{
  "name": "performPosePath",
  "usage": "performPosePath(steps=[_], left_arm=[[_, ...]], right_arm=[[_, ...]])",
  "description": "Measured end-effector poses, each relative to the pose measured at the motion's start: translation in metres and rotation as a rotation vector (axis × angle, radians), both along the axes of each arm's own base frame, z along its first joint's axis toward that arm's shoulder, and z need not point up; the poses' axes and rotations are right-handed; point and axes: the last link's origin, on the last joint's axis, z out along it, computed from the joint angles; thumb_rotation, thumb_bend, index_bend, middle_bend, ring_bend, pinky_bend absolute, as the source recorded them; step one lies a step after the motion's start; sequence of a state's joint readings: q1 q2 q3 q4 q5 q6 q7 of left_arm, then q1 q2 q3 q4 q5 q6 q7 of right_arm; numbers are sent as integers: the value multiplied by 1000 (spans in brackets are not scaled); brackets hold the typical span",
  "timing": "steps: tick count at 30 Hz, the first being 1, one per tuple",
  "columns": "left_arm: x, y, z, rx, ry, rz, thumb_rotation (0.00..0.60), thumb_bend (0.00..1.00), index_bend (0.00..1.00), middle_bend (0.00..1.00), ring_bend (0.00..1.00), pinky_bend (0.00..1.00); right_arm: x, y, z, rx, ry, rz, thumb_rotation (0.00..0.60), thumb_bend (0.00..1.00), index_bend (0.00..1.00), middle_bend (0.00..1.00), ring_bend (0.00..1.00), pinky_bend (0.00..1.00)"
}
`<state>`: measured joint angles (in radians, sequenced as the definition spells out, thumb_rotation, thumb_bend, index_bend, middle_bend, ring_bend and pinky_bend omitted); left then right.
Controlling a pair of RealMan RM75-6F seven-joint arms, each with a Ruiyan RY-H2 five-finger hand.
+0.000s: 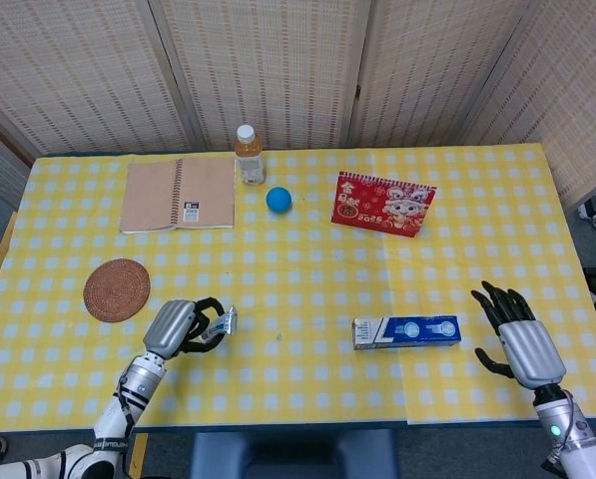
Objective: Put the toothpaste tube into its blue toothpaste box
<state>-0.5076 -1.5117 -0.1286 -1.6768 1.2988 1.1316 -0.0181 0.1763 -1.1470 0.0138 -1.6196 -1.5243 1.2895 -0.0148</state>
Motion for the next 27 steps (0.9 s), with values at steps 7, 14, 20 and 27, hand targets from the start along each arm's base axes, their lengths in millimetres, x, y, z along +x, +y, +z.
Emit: performPosePath(steps=[7,14,20,27], left_arm=[[10,-14,21,0,-142,2,600,502,830,1000,1000,1000],[17,-21,31,15,-171,-19,600,503,830,1000,1000,1000],[19,-24,38,31,-182,-20,600,503,830,1000,1000,1000],[19,-23,44,46,-188,-18,600,503,830,1000,1000,1000]], right_arm=[[5,-19,-14,115,27,-10,600,339,0,0,0,0],[21,-52,-34,228,70,-6,600,340,0,0,0,0],[31,-66,-57,306,107,-12,600,339,0,0,0,0],[41,-69,-83,362,138,1,600,340,0,5,7,0]])
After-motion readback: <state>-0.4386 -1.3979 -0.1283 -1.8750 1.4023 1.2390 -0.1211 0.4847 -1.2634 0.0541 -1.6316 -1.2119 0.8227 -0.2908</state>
